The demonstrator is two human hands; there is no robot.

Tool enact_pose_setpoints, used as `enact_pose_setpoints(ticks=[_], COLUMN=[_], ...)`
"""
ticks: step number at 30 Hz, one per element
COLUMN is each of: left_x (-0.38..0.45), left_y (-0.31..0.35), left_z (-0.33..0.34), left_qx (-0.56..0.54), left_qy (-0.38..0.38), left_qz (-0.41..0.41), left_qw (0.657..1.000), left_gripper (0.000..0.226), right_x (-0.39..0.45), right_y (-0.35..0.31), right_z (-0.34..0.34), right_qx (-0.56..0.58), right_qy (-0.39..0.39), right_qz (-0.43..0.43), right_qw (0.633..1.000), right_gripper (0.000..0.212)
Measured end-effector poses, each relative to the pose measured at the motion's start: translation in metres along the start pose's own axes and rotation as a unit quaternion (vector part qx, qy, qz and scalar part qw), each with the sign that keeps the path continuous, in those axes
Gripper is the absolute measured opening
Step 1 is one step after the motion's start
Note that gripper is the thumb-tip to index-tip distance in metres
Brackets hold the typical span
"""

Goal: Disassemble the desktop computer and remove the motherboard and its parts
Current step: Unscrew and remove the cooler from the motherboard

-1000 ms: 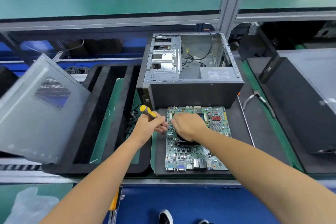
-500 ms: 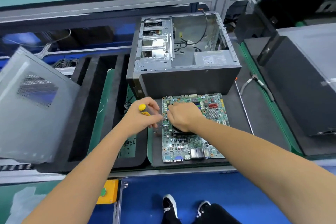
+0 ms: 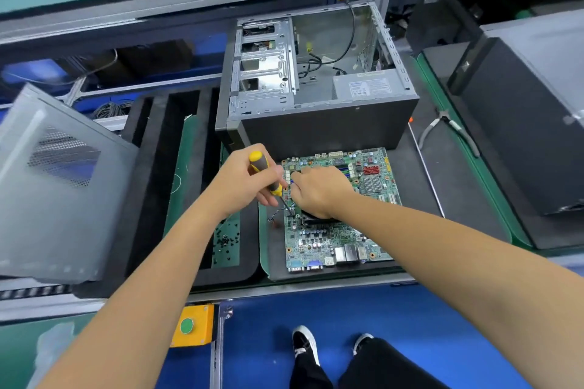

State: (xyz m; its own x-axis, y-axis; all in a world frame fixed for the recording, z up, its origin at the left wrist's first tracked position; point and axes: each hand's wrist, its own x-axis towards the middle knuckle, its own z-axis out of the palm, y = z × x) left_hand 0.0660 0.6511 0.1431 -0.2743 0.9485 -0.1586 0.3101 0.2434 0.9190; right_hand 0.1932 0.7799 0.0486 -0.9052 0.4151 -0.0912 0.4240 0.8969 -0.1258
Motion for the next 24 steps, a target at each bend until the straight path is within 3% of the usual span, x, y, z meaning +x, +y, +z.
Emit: enact_pose_setpoints(ticks=[11, 24], left_x=[0.009, 0.008], left_y=[-0.009, -0.016], left_z=[0.018, 0.013], left_qx=[0.050, 0.043], left_qy=[0.011, 0.012], left_qz=[0.012, 0.008], left_qw=[0.999, 0.999], left_gripper=[0.017, 0.017], right_x=[0.001, 0.000], right_y=[0.001, 0.001], right_z=[0.004, 0.002], right_qx=[-0.015, -0.022], right_qy=[0.009, 0.015], right_qz=[0.003, -0.008], right_qw=[1.000, 1.000], right_gripper=[0.042, 0.031])
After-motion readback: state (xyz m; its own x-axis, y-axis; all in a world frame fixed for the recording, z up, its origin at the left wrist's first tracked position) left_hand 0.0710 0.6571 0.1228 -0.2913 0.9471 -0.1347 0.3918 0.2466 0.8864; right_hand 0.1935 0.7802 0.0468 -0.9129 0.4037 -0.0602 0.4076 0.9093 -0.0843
